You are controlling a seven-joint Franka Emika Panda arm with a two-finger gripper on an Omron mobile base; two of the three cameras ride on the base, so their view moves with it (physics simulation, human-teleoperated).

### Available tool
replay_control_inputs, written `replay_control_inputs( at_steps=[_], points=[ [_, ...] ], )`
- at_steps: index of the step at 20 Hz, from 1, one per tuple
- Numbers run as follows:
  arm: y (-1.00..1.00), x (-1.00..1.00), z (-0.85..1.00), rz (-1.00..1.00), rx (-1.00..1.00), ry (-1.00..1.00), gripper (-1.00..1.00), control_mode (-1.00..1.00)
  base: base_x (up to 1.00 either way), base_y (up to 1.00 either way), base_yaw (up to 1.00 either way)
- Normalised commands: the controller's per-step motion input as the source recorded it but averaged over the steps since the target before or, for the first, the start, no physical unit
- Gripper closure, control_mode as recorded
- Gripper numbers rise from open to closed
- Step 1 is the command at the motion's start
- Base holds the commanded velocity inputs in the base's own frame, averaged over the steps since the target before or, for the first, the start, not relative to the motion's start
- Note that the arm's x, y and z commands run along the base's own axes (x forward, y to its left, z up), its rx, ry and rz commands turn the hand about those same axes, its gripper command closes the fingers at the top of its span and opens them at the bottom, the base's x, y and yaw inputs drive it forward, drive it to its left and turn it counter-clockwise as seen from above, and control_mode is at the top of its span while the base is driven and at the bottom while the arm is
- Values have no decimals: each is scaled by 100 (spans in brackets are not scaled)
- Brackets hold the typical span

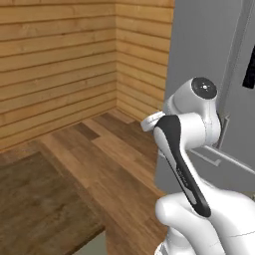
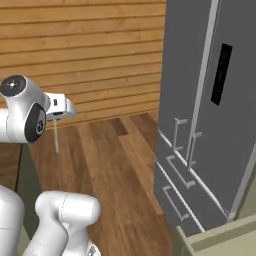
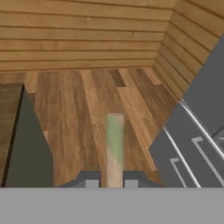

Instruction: Take a straw from the drawer in front and place it inside the glass cup on the dining counter.

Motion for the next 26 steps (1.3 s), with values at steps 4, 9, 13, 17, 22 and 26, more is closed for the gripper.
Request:
replay_control_inputs(
  at_steps=[4, 9, 13, 17, 22, 26],
  points=[
    [0, 0, 0, 0, 0, 0, 100, 100, 100, 0, 10],
    [0, 0, 0, 0, 0, 0, 100, 100, 100, 0, 16],
    [0, 0, 0, 0, 0, 0, 100, 100, 100, 0, 16],
    [0, 0, 0, 0, 0, 0, 100, 100, 100, 4, 25],
    [0, 0, 0, 0, 0, 0, 100, 100, 100, 12, 37],
    [0, 0, 0, 0, 0, 0, 100, 100, 100, 13, 45]
  ],
)
